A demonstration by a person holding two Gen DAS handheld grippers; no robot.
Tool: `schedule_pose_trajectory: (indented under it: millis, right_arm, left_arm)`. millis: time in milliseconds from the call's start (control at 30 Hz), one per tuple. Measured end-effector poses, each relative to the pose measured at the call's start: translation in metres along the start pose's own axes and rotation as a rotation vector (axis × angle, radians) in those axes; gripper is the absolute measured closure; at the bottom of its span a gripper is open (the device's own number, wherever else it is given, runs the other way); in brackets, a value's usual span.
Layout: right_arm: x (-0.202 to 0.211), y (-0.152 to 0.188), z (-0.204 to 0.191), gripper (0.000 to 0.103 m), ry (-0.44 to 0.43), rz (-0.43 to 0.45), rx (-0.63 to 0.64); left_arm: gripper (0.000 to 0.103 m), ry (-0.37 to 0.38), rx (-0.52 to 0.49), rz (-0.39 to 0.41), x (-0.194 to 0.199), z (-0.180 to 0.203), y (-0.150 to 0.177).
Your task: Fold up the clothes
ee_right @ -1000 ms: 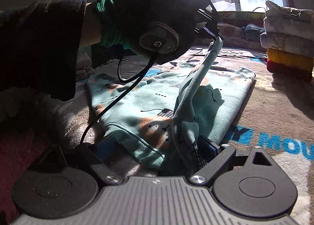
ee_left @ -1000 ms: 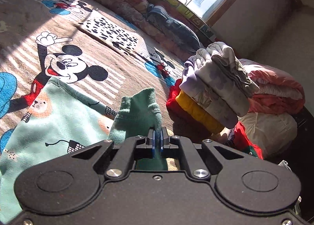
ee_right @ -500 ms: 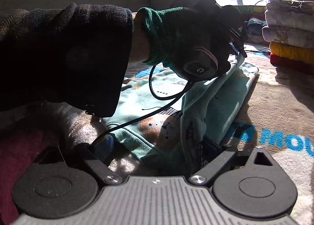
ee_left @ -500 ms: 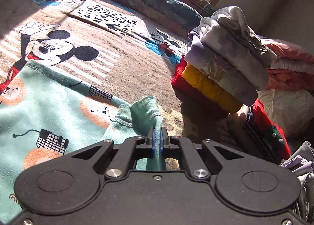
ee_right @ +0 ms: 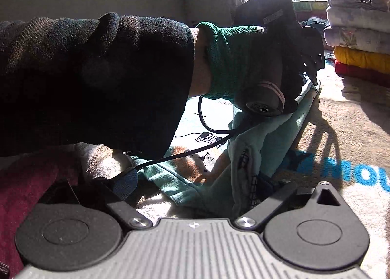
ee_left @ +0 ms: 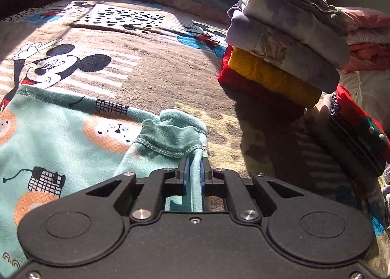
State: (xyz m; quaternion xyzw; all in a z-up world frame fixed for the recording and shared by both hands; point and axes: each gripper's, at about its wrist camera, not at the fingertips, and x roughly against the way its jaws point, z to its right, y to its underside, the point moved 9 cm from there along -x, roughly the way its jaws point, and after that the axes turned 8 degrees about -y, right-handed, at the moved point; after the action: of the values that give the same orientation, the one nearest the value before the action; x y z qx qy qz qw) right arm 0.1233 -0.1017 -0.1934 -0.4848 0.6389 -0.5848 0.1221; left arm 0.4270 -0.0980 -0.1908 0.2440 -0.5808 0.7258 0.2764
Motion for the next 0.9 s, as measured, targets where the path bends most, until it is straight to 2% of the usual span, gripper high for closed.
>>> schedule_pose_trajectory:
  millis: [33, 67, 200, 333, 433, 533, 700, 800, 900]
  right_arm:
    - [0.002, -0.001, -0.001, 0.007, 0.011, -0.010, 0.016]
    - [0.007, -0.001, -0.004, 0.007, 0.025, -0.022, 0.047]
    - [0.028, -0.001, -0.008, 0.008, 0.098, -0.055, 0.147]
    - [0.037, -0.019, -0.017, 0.009, 0.157, 0.032, 0.244]
    - [0.019, -0.035, -0.033, 0.009, 0.150, 0.083, 0.351]
    - [-0.002, -0.035, -0.041, 0.010, 0.165, 0.070, 0.432]
    - [-0.037, -0.010, -0.007, 0.009, 0.141, -0.067, 0.246]
    - [-0.028, -0.016, 0.004, 0.009, 0.096, -0.010, 0.098]
    - [-0.020, -0.018, 0.014, 0.009, 0.043, 0.038, -0.028]
  left_arm:
    - [0.056, 0.017, -0.008, 0.003, 0.002, 0.002, 0.000]
    - [0.054, 0.031, -0.011, 0.006, 0.006, 0.003, -0.002]
    - [0.056, 0.093, -0.039, 0.077, 0.042, 0.002, -0.019]
    - [0.059, 0.095, -0.105, 0.125, 0.067, -0.012, -0.027]
    - [0.064, 0.079, -0.143, 0.127, 0.073, -0.025, -0.022]
    - [0.068, 0.092, -0.163, 0.111, 0.070, -0.035, -0.009]
    - [0.069, 0.059, -0.225, 0.056, 0.047, -0.044, 0.009]
    - [0.068, 0.012, -0.264, 0.018, 0.029, -0.054, 0.015]
    - [0.067, 0.009, -0.319, 0.017, 0.026, -0.055, 0.012]
